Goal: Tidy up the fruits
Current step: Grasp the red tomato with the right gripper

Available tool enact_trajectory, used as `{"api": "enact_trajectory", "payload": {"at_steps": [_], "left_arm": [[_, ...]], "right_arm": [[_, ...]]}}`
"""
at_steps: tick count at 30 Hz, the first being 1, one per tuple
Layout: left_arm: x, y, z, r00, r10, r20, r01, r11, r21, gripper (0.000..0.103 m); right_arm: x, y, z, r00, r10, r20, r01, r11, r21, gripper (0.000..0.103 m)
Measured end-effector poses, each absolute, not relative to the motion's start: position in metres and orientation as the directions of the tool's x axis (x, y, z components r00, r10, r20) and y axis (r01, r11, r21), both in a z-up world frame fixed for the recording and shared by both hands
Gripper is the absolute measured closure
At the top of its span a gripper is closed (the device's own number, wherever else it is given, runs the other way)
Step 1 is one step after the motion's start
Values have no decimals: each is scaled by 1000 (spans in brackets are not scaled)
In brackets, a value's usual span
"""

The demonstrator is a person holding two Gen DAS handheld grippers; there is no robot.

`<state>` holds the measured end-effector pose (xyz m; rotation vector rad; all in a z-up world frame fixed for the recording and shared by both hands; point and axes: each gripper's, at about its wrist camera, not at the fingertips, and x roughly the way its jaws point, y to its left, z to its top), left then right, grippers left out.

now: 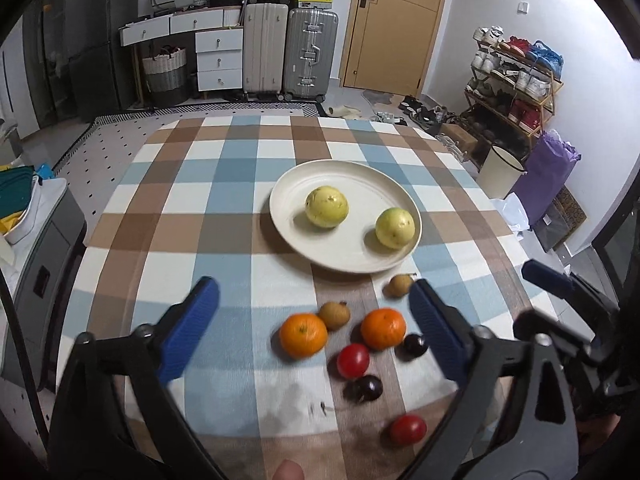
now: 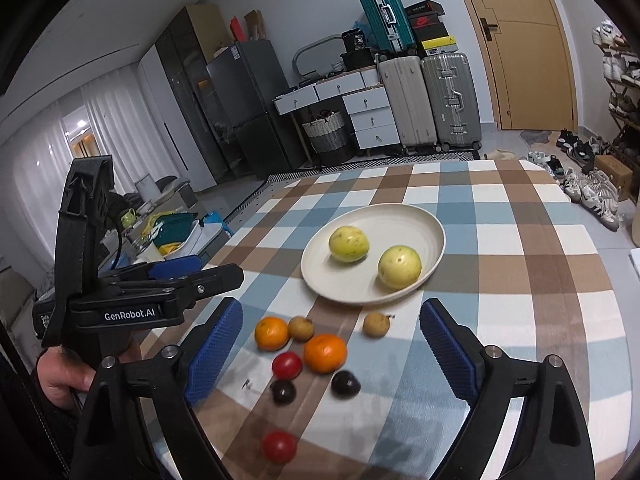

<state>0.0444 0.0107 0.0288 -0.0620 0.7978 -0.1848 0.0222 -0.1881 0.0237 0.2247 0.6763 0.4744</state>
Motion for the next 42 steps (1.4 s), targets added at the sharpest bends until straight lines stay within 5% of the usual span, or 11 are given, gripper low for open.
{"api": "enact_trajectory", "payload": {"at_steps": [24,34,42], "left_arm": [[-14,34,-29,646,-203,-736,111,979,-173,1],[-7,55,-49,614,-221,-758,78,972,-220,1],[-3,64,-54,608,-225,-762,61,969,-237,1]], "right_arm": [[-40,-132,-59,503,506,-701,-431,849,305,12],[-32,-119,-69,482,482,-731,-430,858,281,37],[-34,-102,-70,492,436,-753,-473,861,189,73]]}}
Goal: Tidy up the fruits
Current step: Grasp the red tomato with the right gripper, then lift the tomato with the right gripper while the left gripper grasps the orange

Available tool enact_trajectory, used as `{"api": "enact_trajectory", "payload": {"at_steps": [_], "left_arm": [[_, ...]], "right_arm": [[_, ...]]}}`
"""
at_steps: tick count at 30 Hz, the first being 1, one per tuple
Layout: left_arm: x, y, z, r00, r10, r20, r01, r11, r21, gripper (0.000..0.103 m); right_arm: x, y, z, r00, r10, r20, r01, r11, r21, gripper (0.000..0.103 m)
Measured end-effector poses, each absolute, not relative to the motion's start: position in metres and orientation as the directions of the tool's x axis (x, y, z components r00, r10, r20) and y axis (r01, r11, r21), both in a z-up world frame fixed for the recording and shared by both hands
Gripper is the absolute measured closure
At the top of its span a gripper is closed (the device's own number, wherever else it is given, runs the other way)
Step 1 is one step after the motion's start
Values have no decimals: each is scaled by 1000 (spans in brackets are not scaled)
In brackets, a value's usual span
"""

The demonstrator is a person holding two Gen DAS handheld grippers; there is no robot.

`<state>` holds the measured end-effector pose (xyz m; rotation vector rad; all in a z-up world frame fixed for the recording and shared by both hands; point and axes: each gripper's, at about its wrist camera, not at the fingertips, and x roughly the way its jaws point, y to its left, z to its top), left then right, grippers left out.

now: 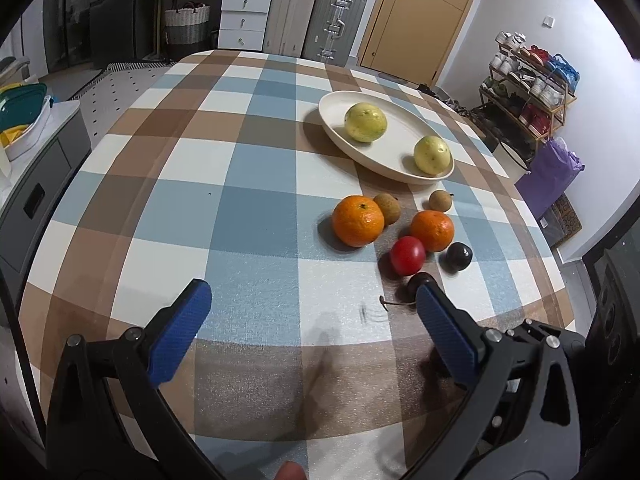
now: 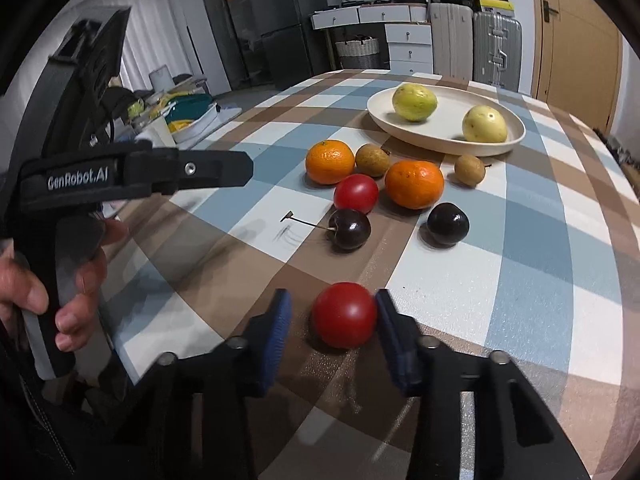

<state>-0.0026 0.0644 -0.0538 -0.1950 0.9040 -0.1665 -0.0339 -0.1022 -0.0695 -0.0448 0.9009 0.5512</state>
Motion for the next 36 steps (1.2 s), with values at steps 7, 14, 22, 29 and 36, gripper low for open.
{"api": "enact_trajectory", "payload": {"at_steps": [7,14,22,29,36], "left_arm": [[1,68,-58,600,-218,-770,53,971,-234,1],[13,70,-56,588,-230,-776,59,968,-243,1],[38,63,-59,553,-231,-800,71,970,-231,1],[68,55,-69,506,-260,-822,87,964,-251,1],[92,48,-81,448,-303,-841,110,952,-285,1]], "right_arm": [[-36,-109,-68,497,449,-742,-469,859,206,73],[-33,-115,-63,499,467,-730,-464,855,231,73],[-29,-117,-57,509,486,-710,-469,849,244,73],[-16,-134,-50,530,492,-690,-436,857,276,73],[-1,-143,-50,531,497,-686,-418,858,298,73]]}}
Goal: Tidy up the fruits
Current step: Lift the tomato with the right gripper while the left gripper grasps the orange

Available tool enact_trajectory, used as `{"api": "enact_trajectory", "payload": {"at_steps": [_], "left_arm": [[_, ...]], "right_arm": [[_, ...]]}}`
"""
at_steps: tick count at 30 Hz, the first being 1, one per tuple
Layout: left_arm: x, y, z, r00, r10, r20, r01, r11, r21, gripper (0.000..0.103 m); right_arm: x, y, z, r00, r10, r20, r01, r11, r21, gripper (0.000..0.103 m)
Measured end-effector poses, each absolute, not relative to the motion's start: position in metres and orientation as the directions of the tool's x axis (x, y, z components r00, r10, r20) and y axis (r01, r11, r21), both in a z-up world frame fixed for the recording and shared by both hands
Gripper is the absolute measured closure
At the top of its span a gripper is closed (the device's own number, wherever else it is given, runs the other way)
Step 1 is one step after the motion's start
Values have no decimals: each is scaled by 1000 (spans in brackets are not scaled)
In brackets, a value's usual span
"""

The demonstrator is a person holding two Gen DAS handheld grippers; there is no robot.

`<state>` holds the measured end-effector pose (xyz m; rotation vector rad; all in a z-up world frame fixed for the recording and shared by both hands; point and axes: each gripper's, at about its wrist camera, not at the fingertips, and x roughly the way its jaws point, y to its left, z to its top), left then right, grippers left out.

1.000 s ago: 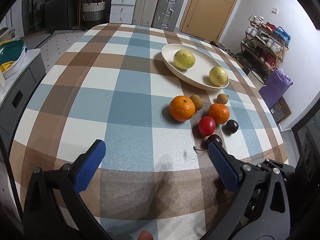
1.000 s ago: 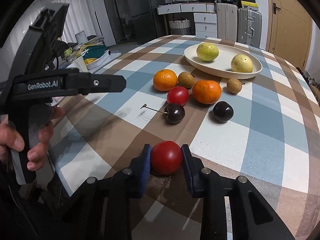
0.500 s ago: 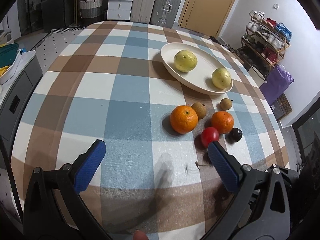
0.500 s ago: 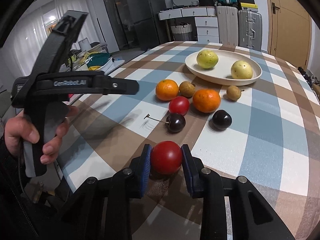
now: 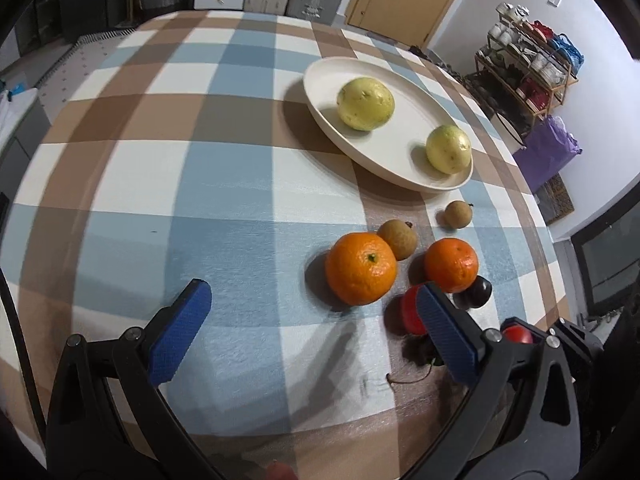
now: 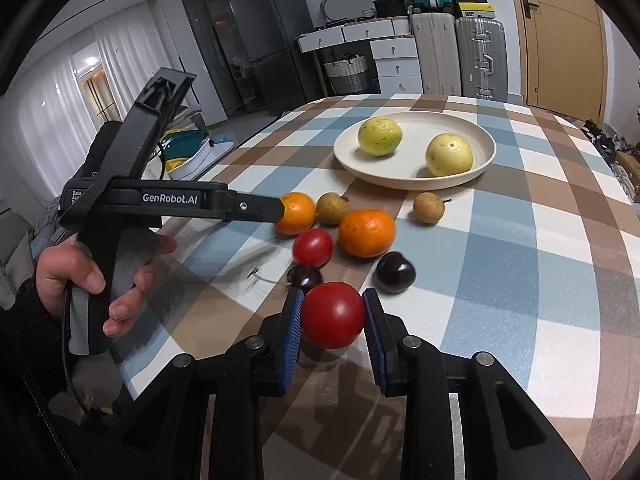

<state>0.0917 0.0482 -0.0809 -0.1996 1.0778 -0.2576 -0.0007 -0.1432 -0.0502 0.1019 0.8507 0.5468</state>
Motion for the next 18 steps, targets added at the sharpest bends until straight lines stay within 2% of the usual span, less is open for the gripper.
{"api": "enact_trajectory", "payload": {"at_steps": [15,18], "left_arm": [[117,33,-89,450,-285,-846,128,959,-255,1],[120,32,-89,454,-285,-844,132,959,-252,6]], "right_arm": [[20,-160,-61,532,486,-694,-359,871,335,73],[19,-160,-61,531,487,-693,-354,871,341,73]]}}
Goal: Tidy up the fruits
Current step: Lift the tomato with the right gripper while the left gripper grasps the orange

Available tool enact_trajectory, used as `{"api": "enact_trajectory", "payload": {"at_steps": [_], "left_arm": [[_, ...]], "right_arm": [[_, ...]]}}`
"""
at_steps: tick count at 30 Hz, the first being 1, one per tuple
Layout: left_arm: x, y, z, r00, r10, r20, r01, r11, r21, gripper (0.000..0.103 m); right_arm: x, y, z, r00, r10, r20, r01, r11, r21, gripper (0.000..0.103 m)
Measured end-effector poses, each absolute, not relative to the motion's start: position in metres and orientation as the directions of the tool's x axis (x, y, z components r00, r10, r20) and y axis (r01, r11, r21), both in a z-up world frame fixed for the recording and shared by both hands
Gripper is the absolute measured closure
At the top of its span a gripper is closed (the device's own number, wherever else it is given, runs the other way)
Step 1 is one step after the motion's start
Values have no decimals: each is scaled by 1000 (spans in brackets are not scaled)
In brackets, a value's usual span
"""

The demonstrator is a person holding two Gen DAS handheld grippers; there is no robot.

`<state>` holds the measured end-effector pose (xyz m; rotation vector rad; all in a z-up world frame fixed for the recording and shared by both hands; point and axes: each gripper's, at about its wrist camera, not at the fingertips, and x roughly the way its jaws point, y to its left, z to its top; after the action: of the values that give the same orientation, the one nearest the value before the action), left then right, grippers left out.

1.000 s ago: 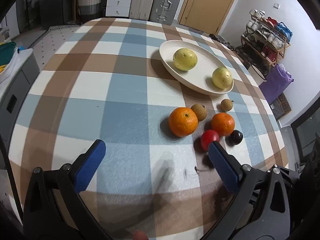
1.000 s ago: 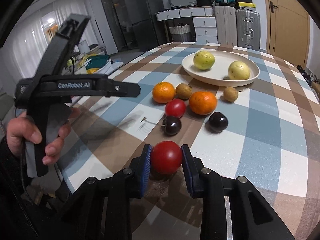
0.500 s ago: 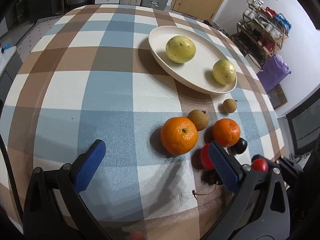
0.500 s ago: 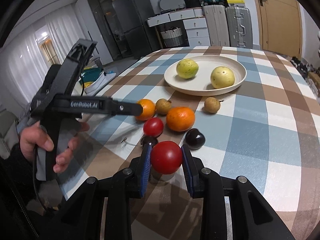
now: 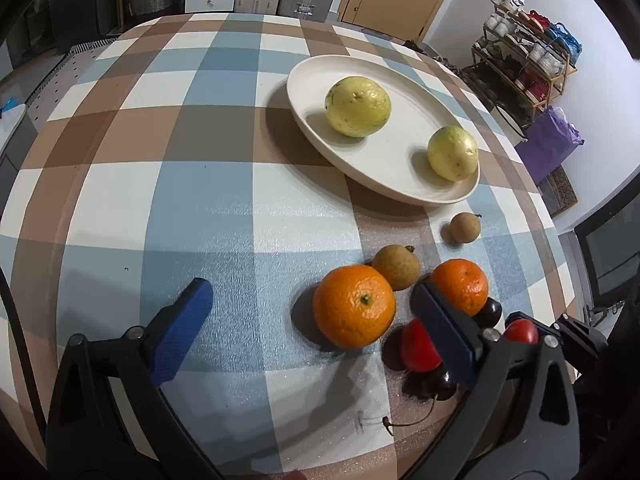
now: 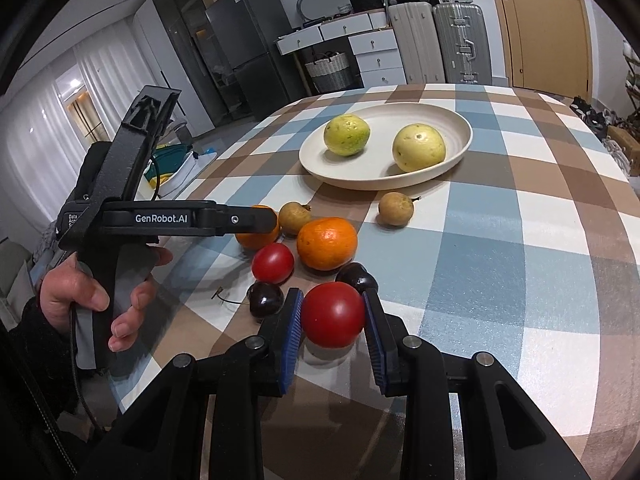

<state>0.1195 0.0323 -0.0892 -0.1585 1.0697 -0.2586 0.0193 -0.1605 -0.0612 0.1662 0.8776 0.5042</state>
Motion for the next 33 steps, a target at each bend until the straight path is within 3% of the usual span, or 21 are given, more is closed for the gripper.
{"api": "enact_trajectory", "payload": {"at_steps": [9,14,33], "left_arm": [[116,30,-87,455,-309,-835,161,951,-264,35],[108,26,-84,448,-372,-813,199,928,-315,66],[97,33,-59,475,-391,-788,230,920,-317,66]], "right_arm": [[19,-161,-61,532,488,-692,-350,871,344,73],[19,-161,-61,534,486,-692,-349,872,343,73],[33,-169,-43,563,501,-657,-348,865,362,73]]}}
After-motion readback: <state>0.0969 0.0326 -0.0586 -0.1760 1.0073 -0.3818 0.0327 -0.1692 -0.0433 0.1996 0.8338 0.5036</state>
